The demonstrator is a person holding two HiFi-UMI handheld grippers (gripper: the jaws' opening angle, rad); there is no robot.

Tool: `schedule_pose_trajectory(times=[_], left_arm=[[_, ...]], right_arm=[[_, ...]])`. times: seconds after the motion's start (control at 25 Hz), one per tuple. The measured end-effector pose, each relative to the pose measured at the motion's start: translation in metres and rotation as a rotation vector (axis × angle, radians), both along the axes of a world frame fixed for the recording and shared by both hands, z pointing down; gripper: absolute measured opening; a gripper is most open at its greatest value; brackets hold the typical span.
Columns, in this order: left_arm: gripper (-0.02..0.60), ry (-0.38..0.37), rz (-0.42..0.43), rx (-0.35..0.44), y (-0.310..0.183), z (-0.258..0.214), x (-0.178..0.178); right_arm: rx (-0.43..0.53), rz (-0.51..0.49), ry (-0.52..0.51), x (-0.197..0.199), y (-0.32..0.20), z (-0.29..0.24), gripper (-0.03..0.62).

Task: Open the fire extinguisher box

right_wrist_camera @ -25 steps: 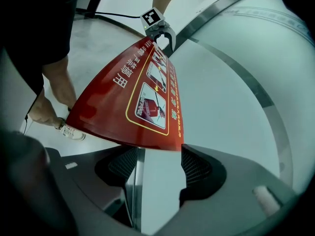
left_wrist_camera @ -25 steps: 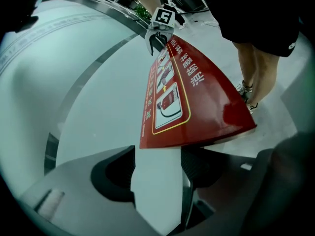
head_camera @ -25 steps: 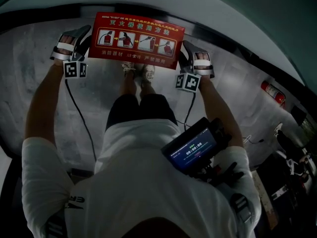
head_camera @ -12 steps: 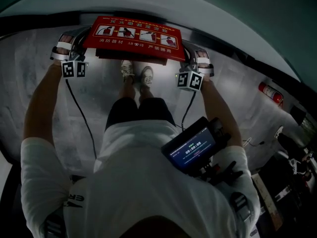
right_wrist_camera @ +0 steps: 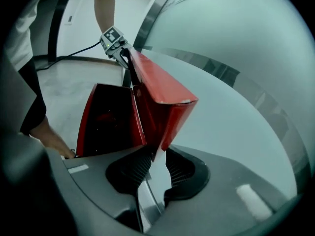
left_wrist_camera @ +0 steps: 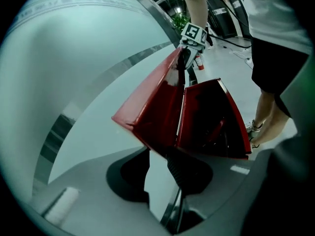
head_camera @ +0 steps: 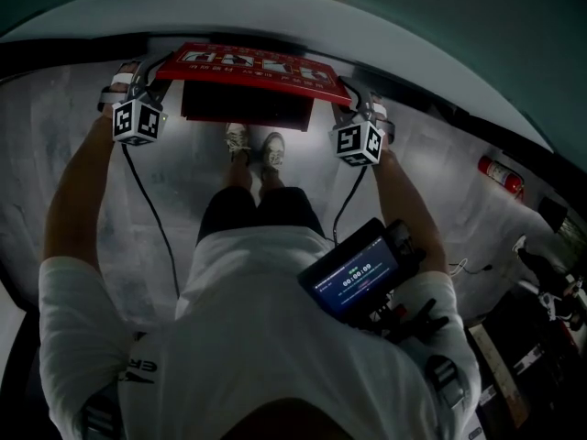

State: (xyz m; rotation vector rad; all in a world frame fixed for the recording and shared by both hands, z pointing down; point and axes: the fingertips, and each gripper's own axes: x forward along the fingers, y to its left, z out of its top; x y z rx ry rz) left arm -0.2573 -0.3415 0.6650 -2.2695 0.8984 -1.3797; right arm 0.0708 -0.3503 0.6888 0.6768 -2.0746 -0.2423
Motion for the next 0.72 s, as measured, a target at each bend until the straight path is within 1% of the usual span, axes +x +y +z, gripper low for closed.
schedule_pose_trajectory(times=[0.12,0.28,0.44,0.64,0.72], left_arm=[[0.112,0.044,-0.018,-0.067,-0.007,-0.002,0.001],[0.112,0.115,-0.063,-0.144,-0.017,-0.007,0.001],[0.112,0.170,-0.108,-0.200,-0.029,-0.010,0.001],[0.115,0.229,-0.177,-0.268,-0.048,-0.012,0.003],[0.114,0.256,-0.210,-0.288,-0.057,-0.012,0.006]], right_arm=[[-0.046,0.038,-0.048,0.001,-0.007,-0.003,0.107],[-0.102,0.088,-0.111,0.000,-0.017,-0.009,0.110],[-0.144,0.131,-0.154,0.000,-0.028,-0.012,0.114],[-0.217,0.237,-0.249,0.000,-0.051,-0.018,0.110],[-0.237,0.276,-0.273,0.002,-0.060,-0.018,0.110]])
